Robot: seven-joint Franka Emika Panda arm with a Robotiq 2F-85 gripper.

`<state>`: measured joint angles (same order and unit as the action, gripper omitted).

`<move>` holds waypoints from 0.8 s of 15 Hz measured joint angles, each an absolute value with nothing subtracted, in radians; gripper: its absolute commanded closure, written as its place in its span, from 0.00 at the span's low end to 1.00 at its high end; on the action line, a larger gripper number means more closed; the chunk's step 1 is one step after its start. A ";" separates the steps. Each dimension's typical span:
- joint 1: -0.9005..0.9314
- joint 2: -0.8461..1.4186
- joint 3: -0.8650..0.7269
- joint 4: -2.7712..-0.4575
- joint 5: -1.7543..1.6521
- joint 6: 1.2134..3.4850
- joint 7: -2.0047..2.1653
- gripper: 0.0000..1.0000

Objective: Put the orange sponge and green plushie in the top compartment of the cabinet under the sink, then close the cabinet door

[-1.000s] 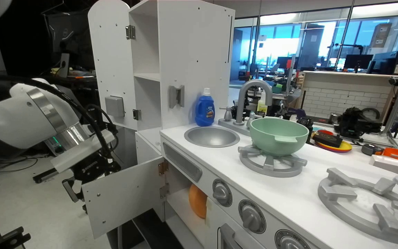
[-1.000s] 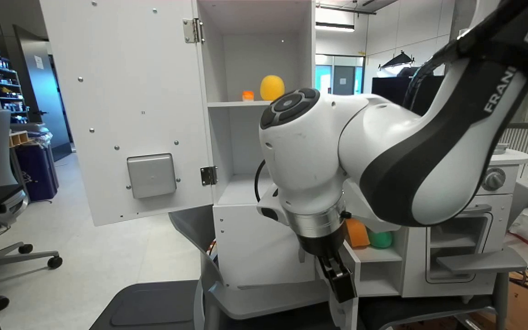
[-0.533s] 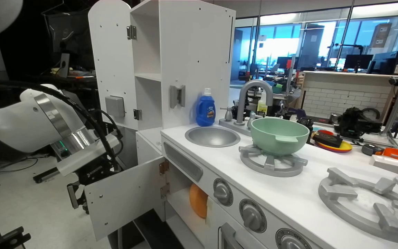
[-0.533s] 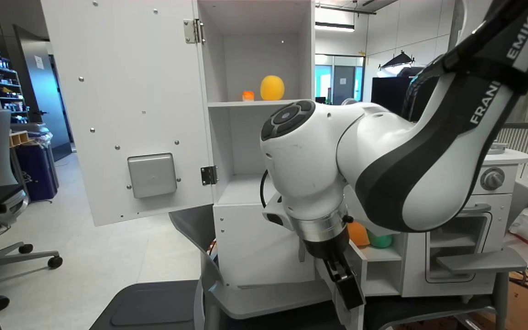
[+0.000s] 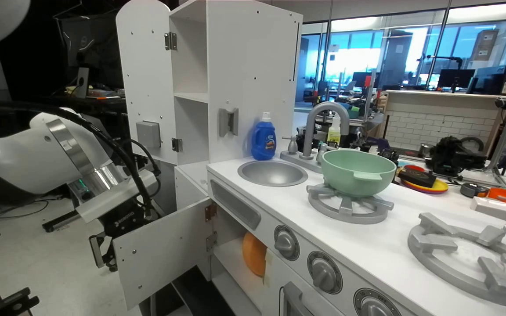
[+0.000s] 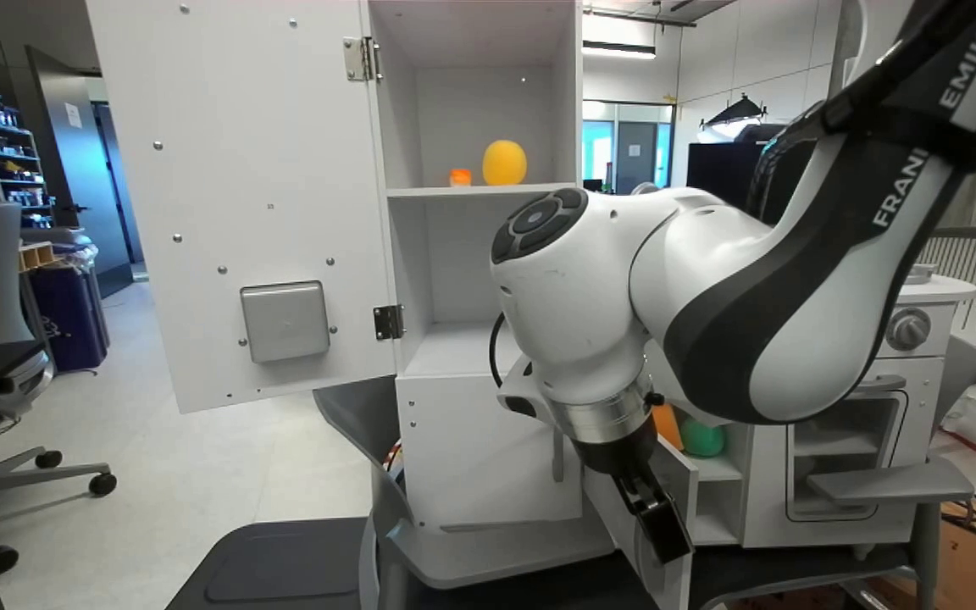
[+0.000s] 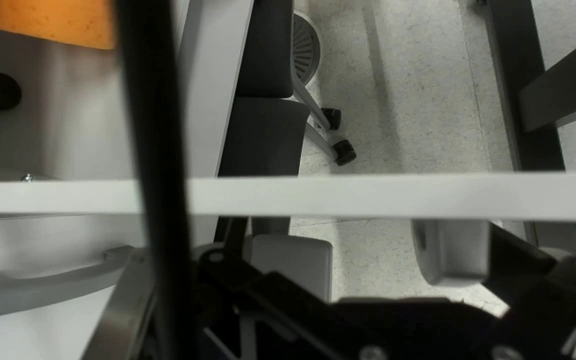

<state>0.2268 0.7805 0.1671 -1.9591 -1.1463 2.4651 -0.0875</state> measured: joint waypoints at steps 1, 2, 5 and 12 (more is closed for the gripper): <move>0.227 0.779 0.165 -1.959 -1.146 2.461 -0.097 0.00; 0.227 0.779 0.163 -1.959 -1.146 2.458 -0.108 0.00; 0.227 0.778 0.149 -1.955 -1.147 2.457 -0.144 0.00; 0.224 0.780 0.063 -1.929 -1.175 2.432 -0.186 0.00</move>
